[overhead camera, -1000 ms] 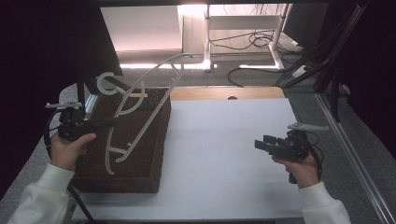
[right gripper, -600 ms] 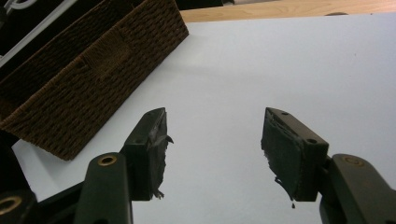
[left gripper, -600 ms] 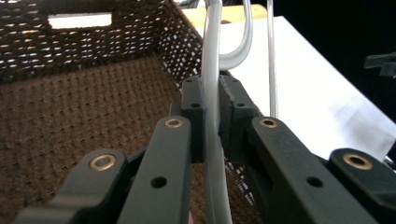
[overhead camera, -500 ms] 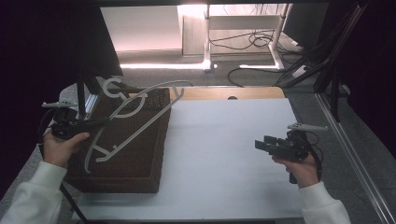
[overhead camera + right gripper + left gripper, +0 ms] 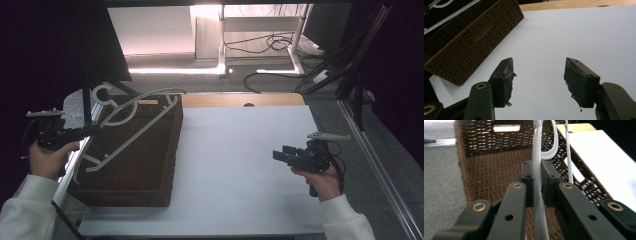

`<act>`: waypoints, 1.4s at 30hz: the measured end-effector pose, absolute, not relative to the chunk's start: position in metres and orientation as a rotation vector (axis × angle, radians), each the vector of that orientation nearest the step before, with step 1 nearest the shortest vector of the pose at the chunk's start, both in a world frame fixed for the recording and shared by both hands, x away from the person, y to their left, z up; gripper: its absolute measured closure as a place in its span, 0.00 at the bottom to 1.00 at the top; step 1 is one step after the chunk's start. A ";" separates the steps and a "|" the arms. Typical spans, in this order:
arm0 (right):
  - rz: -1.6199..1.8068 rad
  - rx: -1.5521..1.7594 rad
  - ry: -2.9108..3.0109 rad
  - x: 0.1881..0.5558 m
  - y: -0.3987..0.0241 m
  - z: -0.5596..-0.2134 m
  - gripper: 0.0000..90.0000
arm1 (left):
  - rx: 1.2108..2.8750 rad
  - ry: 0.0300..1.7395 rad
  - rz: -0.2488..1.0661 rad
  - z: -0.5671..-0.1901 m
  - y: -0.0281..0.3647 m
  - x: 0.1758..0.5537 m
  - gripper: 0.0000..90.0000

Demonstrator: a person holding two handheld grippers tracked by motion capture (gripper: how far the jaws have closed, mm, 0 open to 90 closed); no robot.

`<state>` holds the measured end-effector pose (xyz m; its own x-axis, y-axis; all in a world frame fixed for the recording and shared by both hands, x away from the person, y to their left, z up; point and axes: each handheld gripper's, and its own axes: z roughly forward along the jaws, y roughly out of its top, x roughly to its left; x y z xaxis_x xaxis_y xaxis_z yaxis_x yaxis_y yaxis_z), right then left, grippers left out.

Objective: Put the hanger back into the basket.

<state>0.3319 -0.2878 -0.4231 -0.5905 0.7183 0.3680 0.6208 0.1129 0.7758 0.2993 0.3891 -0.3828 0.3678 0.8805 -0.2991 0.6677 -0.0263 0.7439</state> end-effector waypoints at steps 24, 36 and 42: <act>1.487 1.384 2.266 0.334 -0.289 -0.426 0.45 | 2.003 1.471 0.290 -0.433 0.392 0.316 0.50; 1.486 1.382 2.266 0.333 -0.289 -0.426 0.44 | 1.941 1.401 0.324 -0.417 0.381 0.311 0.36; 1.483 1.378 2.267 0.333 -0.289 -0.426 0.44 | 1.935 1.350 0.308 -0.413 0.367 0.305 0.34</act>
